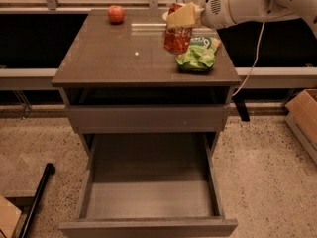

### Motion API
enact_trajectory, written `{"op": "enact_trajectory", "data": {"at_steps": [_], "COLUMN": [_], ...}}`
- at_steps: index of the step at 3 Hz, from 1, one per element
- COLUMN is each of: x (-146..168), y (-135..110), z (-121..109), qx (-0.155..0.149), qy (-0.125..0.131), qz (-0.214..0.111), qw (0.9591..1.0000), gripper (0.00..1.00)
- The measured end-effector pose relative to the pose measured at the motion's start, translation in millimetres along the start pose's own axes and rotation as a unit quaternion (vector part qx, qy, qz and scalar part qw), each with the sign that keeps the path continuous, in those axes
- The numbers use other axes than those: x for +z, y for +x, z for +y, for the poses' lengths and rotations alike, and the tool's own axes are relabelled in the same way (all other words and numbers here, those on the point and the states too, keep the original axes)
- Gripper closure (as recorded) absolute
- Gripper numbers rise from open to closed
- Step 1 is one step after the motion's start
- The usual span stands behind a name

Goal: Pick coke can from middle drawer and place on counter

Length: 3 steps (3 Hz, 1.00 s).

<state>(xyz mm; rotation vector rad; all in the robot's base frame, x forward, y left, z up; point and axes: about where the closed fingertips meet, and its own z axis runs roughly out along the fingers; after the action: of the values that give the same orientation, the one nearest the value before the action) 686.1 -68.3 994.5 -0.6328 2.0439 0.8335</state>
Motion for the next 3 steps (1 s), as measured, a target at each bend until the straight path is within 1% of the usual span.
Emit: {"op": "enact_trajectory", "data": {"at_steps": [1,2,3], "x": [35.7,64.2,81.6], "y": [-5.1,-10.5,-11.7], "z": [12.0,12.8,5.6], "qx": [-0.026,-0.047,-0.068], "qy": [-0.025,-0.028,-0.008], "qz": [-0.018,-0.031,-0.038], "qw": [0.9992,0.998,0.9969], "gripper": [1.0,1.0,1.0]}}
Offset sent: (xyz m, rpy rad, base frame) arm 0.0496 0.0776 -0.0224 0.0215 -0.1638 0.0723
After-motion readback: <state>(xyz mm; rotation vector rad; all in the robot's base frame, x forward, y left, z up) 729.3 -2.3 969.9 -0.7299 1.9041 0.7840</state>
